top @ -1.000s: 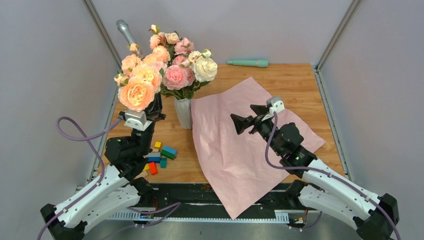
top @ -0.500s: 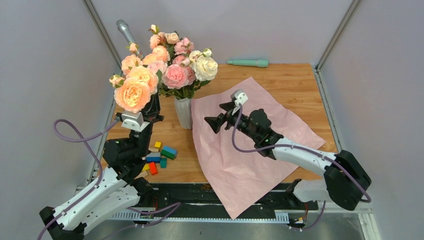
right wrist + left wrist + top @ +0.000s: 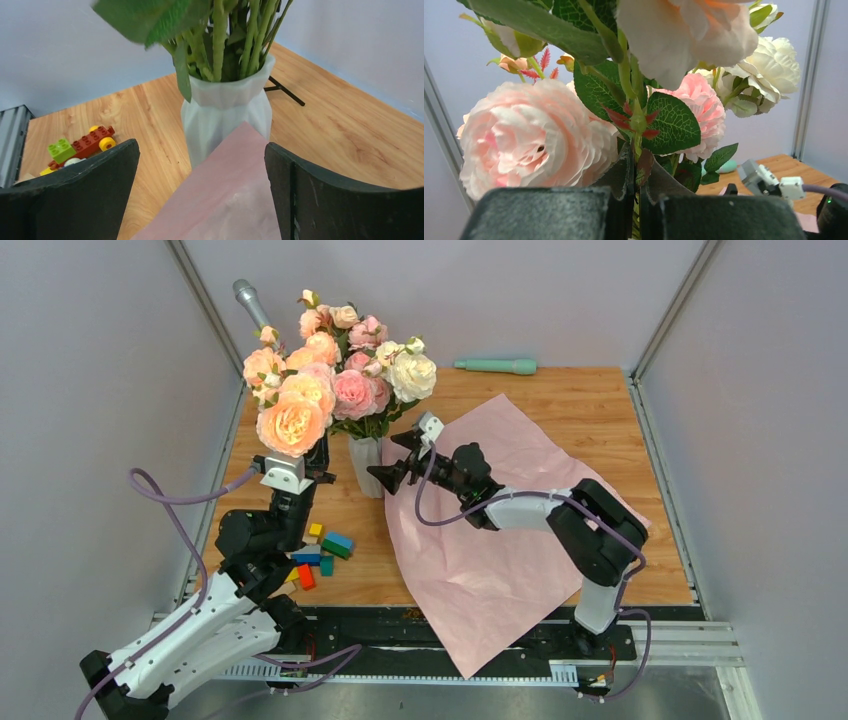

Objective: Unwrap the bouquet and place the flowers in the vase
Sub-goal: Insert the fake flower into the vase.

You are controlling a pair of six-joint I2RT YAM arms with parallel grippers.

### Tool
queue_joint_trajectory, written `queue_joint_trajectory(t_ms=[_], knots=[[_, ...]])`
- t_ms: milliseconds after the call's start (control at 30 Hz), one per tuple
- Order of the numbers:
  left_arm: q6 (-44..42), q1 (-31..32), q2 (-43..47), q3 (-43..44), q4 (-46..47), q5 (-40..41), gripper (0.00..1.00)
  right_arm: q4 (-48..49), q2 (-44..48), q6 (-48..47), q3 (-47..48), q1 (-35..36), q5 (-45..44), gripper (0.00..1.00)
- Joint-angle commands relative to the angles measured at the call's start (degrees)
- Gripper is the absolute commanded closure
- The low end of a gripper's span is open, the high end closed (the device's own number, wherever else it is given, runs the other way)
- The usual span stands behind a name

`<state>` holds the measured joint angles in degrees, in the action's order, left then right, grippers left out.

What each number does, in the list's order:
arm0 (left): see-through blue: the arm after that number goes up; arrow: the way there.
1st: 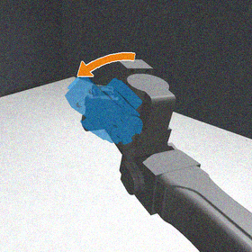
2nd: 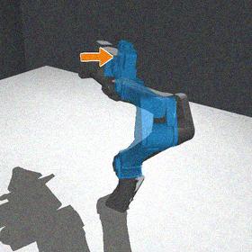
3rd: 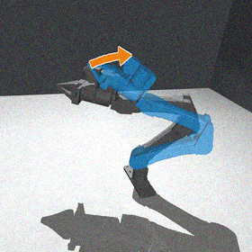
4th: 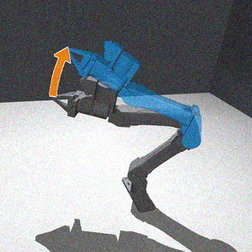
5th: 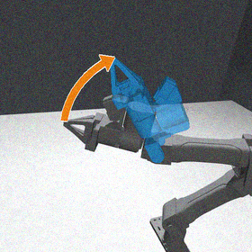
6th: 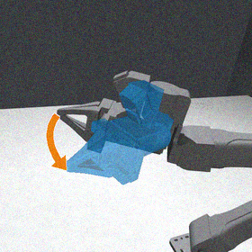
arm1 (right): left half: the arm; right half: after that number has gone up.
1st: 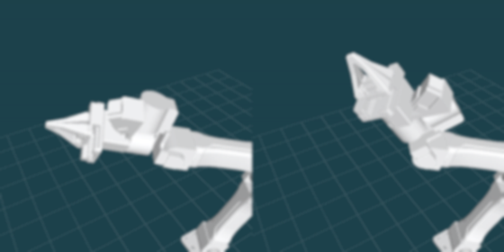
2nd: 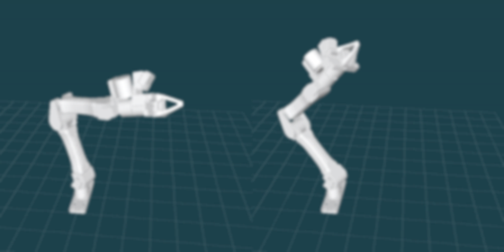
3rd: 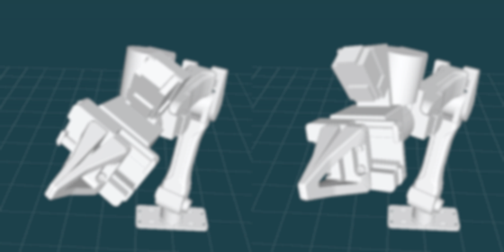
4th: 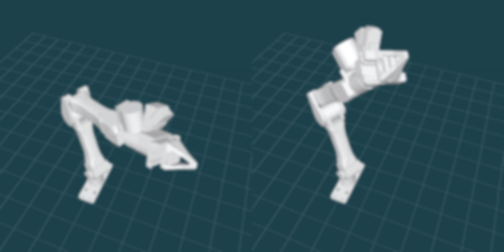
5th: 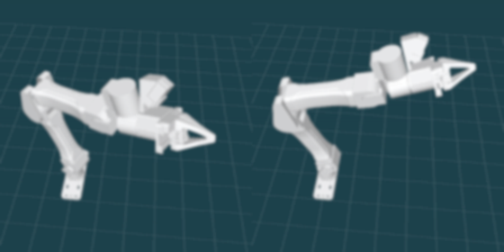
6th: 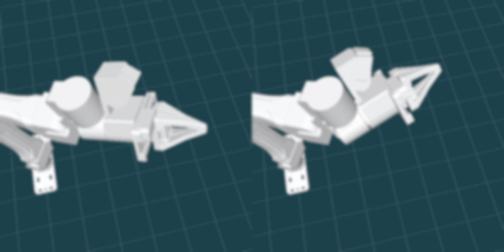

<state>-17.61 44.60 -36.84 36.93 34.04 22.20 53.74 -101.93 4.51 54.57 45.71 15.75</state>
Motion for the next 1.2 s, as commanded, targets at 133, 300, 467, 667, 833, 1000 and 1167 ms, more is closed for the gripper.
queue_joint_trajectory(t_ms=[133, 300, 467, 667, 833, 1000, 1167], knots=[[1.63, 0.05, -0.33, -0.02, -2.07, 1.27, 1.0, 7.76, -7.47, -5.7, 7.07, 0.38, 1.82, 0.02], [2.73, 0.05, -0.23, -0.42, -2.21, 0.87, 1.0, 6.63, -10.53, -8.03, 9.53, 0.43, 2.01, 0.02], [3.38, 0.05, 0.07, -0.69, -2.56, 0.52, 1.0, 5.44, -12.96, -8.56, 11.95, 0.51, 2.63, 0.03], [3.96, 0.05, 0.23, -0.88, -2.87, 0.14, 1.0, 1.18, -15.46, -8.99, 15.99, 0.87, 4.63, 0.07], [4.35, 0.09, 0.4, -0.93, -3.18, 0.0, 1.0, -0.79, -16.55, -8.86, 17.47, 0.96, 5.0, 0.17], [4.81, 0.05, 0.26, -1.33, -3.13, -0.17, 1.0, -3.24, -16.97, -9.12, 18.07, 1.09, 5.57, 0.35], [5.73, 0.05, -1.04, -1.73, -2.87, -0.11, 1.0, -6.04, -17.02, -9.35, 18.42, 1.04, 6.09, 0.52]])
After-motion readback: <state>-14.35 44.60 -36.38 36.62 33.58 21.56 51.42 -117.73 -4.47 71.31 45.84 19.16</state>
